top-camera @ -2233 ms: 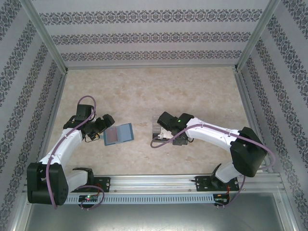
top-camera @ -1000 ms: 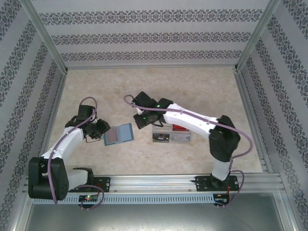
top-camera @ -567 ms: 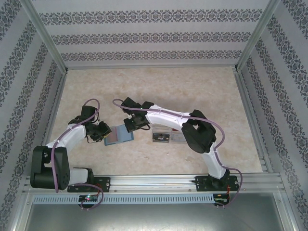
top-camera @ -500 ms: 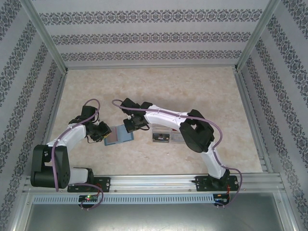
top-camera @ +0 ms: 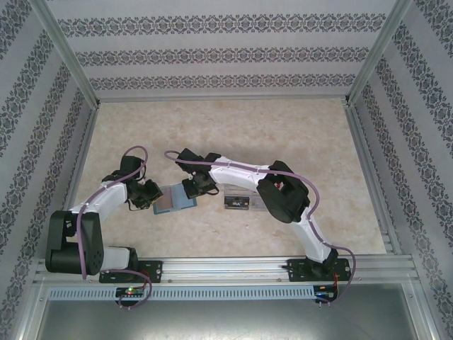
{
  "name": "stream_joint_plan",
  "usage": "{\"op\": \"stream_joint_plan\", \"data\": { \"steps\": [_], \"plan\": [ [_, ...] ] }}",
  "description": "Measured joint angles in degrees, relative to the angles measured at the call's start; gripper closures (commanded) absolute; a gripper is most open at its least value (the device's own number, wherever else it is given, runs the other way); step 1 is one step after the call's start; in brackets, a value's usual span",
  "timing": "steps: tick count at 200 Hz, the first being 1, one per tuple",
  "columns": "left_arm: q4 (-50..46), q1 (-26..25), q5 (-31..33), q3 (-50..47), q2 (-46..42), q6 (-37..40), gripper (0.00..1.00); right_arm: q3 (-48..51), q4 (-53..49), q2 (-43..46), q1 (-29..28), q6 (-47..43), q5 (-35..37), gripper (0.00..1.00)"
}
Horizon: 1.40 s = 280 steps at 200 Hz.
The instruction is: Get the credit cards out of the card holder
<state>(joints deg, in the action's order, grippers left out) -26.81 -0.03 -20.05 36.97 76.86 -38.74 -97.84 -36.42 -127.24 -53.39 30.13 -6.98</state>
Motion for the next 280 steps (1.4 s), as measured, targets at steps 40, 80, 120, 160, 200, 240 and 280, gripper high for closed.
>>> {"op": "stream_joint_plan", "data": {
  "steps": [40, 80, 120, 160, 200, 240, 280],
  "plan": [
    [0.02, -0.39, -0.02, 0.00, 1.92, 0.00, 0.78, 0.00, 0.00, -0.17, 0.00, 0.00, -0.09, 1.00],
    [0.72, -0.42, -1.40, 0.00, 1.92, 0.02, 0.68, -0.04, 0.02, -0.59, 0.00, 0.15, -0.57, 1.00],
    [3.32, -1.05, -4.94, -0.44, 1.90, -0.04, 0.62, -0.04, 0.00, -0.63, 0.00, 0.17, -0.83, 1.00],
    [5.07, -1.22, -7.50, -0.76, 1.90, -0.07, 0.59, -0.04, 0.00, -0.66, 0.00, 0.20, -0.98, 1.00],
    [6.73, -1.73, -9.79, -1.53, 1.05, -0.35, 0.50, -0.07, 0.00, -0.66, -0.02, 0.20, -1.36, 1.00],
    [8.92, -1.90, -12.35, -2.43, 0.31, -0.74, 0.49, -0.07, 0.02, -0.66, -0.02, 0.20, -1.40, 1.00],
    [11.78, -2.38, -14.95, -2.89, -0.11, -1.57, 0.49, -0.07, 0.00, -0.66, -0.02, 0.20, -1.38, 1.00]
  ]
}}
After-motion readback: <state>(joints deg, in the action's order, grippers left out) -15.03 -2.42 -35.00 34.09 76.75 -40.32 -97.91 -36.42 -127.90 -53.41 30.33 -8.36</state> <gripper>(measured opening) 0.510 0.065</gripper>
